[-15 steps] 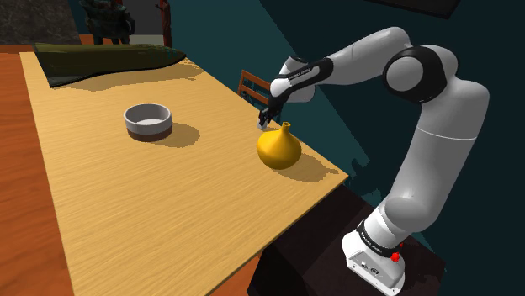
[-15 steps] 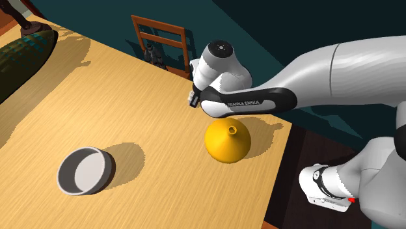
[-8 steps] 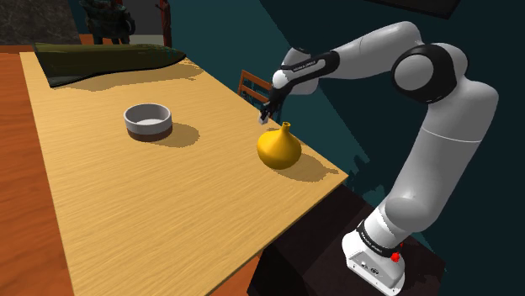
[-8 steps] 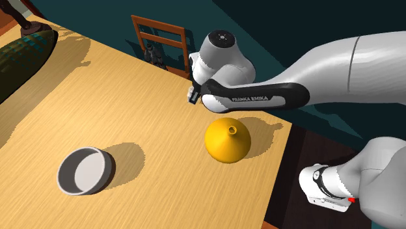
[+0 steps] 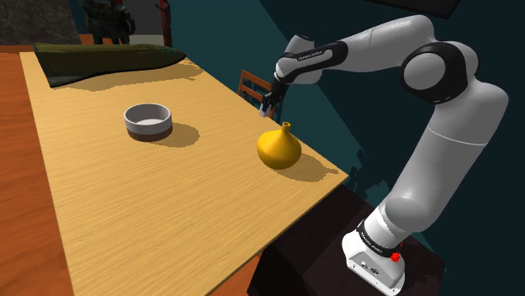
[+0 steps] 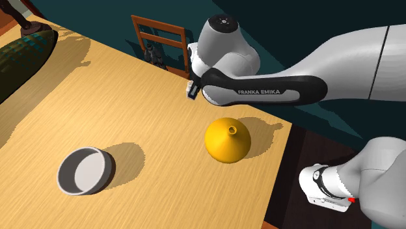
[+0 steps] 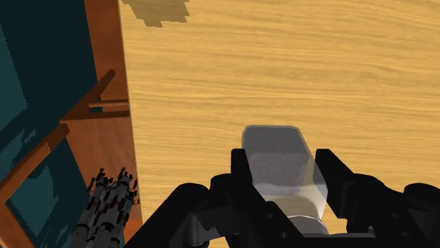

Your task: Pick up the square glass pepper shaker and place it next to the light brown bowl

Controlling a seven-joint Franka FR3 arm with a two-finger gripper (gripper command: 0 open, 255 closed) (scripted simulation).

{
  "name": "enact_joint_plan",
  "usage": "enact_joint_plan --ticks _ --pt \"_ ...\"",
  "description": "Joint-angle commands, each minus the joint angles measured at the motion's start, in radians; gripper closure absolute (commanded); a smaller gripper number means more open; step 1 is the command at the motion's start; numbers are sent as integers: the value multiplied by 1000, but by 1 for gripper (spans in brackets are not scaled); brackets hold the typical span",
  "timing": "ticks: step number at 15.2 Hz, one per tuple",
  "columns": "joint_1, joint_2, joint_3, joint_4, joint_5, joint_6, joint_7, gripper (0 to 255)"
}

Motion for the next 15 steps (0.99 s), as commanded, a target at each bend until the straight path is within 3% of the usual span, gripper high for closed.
enact_joint_plan --ticks 1,15 --pt "-1 -14 -2 10 -4 -24 3 255" --pt "1 -74 -6 125 -27 -198 27 255"
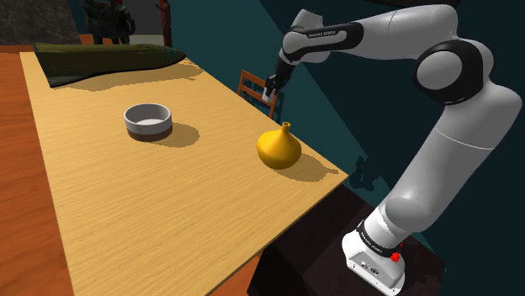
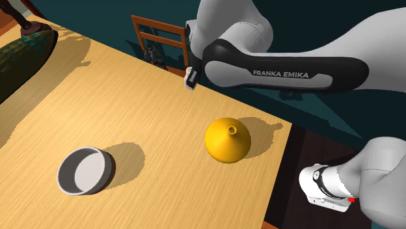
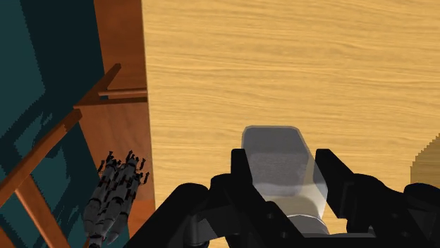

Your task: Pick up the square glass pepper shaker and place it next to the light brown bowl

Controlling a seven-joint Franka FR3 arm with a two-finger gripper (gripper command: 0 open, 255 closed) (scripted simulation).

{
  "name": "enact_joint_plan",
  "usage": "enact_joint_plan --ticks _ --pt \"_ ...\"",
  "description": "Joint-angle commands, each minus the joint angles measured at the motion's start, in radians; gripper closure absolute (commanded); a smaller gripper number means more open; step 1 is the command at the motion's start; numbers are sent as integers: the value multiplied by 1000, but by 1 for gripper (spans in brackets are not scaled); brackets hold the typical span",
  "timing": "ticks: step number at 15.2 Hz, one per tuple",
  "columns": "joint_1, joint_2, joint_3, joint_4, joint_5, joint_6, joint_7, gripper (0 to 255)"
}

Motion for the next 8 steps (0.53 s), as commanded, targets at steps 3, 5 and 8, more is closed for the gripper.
enact_joint_plan --ticks 3,5,8 --pt "27 -2 18 15 -17 -13 53 255" --pt "53 3 35 22 -32 -12 104 255" --pt "92 18 61 41 -55 -13 180 255"
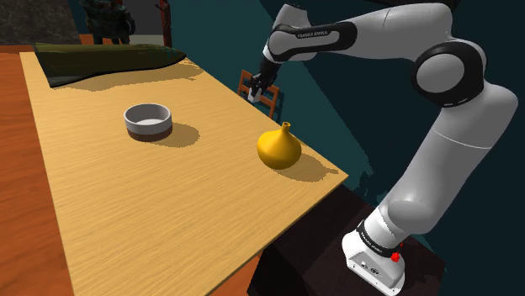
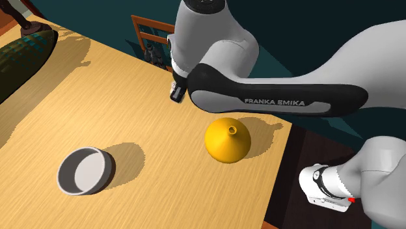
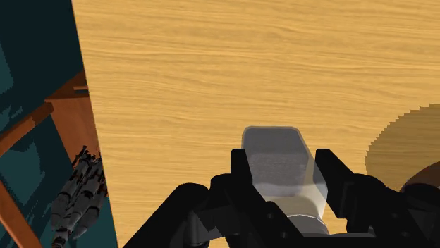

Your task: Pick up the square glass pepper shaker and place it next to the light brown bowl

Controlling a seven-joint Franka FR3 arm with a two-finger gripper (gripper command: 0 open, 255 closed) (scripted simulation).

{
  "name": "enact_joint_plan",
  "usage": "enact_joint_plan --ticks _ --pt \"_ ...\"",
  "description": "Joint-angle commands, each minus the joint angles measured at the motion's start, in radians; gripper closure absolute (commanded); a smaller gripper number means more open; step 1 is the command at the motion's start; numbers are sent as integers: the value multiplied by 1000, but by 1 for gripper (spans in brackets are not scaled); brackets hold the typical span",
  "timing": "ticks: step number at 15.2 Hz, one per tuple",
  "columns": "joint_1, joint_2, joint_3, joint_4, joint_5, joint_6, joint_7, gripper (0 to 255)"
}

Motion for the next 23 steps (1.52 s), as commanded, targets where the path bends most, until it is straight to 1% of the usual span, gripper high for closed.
enact_joint_plan --ticks 1,7,12,18,21,22,23 --pt "29 4 18 6 -17 0 56 255" --pt "109 63 63 87 -64 -19 203 255" --pt "179 137 93 192 -104 -51 318 255" --pt "269 260 118 373 -150 -116 442 255" --pt "316 338 126 494 -171 -162 496 255" --pt "337 377 129 556 -180 -187 518 255" --pt "337 377 128 542 -180 -173 519 255"
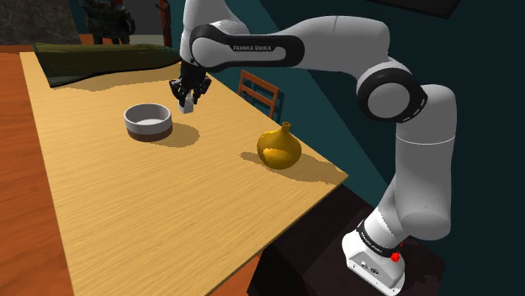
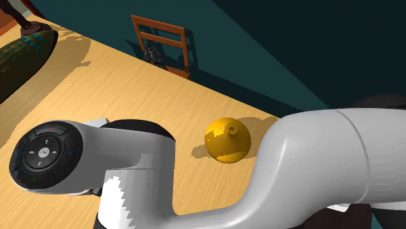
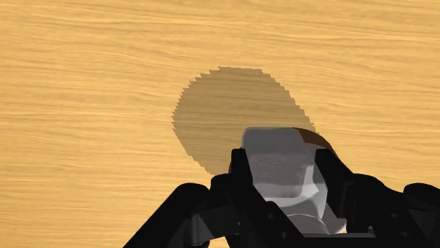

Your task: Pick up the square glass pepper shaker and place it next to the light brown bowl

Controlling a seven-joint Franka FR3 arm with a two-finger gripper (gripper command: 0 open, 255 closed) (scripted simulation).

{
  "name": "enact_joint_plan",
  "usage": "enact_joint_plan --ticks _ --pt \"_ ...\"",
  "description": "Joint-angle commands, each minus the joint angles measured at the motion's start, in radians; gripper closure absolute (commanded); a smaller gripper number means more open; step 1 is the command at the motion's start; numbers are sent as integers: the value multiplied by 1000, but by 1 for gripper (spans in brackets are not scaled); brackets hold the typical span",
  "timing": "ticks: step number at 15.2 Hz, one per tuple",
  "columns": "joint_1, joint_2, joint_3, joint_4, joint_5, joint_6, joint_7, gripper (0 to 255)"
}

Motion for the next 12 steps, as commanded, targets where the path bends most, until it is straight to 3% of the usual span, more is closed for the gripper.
enact_joint_plan --ticks 1,12 --pt "12 23 1 12 -6 10 16 255" --pt "10 42 -3 -106 -14 147 29 255"
